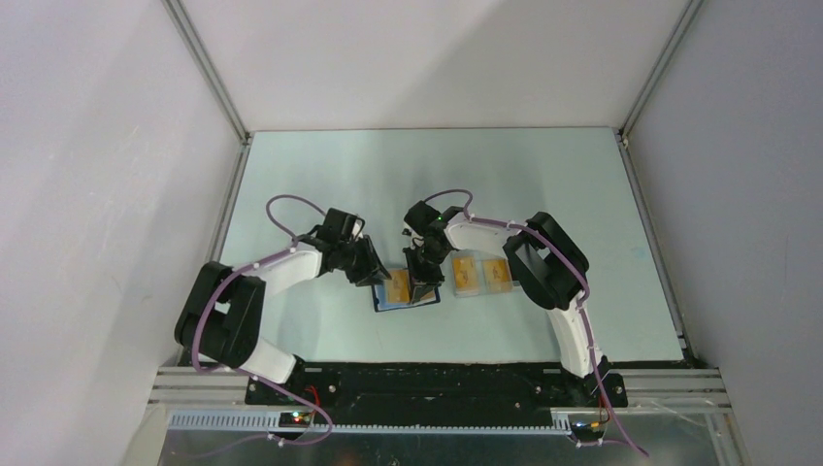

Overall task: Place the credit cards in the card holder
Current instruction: Insert the credit card into the card holder.

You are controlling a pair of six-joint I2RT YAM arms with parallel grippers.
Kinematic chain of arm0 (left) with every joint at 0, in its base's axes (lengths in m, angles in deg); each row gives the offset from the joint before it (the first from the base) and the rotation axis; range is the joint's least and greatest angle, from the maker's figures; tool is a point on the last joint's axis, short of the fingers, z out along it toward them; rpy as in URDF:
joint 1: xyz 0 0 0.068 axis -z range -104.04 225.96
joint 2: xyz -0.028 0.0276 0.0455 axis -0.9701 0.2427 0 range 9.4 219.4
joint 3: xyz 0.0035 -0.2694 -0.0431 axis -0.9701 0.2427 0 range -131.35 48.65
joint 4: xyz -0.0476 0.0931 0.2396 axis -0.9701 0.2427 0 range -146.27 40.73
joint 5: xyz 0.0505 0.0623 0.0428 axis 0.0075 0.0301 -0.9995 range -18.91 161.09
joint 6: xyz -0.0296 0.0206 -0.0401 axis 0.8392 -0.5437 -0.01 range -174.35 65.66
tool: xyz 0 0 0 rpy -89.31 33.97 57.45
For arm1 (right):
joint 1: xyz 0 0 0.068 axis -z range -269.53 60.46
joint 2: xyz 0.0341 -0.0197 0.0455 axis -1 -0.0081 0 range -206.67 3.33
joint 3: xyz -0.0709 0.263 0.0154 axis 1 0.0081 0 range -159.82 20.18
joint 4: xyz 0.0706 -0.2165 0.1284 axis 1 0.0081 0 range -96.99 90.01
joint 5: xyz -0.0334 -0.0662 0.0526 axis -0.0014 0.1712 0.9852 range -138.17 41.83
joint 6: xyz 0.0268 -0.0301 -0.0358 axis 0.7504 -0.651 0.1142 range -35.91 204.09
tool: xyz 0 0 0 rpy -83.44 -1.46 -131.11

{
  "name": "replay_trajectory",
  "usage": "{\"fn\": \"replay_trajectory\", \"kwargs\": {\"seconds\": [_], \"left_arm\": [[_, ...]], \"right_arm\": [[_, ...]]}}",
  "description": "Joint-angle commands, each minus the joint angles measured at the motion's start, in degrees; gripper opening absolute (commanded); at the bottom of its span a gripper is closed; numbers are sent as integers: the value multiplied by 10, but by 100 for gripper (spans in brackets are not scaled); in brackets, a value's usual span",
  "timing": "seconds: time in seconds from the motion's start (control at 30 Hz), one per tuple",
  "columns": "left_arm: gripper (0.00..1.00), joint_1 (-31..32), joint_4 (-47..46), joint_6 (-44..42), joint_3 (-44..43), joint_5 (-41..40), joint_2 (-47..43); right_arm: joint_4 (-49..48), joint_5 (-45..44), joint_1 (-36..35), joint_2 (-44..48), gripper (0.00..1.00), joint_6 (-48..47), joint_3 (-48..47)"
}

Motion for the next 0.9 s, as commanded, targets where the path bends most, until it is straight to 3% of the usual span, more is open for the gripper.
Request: {"fn": "replay_trajectory", "kwargs": {"seconds": [0.0, 0.87], "left_arm": [[33, 4, -10, -6, -19, 21, -27], [27, 6, -10, -9, -32, 68, -52]], "right_arm": [[14, -18, 1, -17, 2, -8, -5], [28, 12, 2, 14, 5, -14, -24]]}}
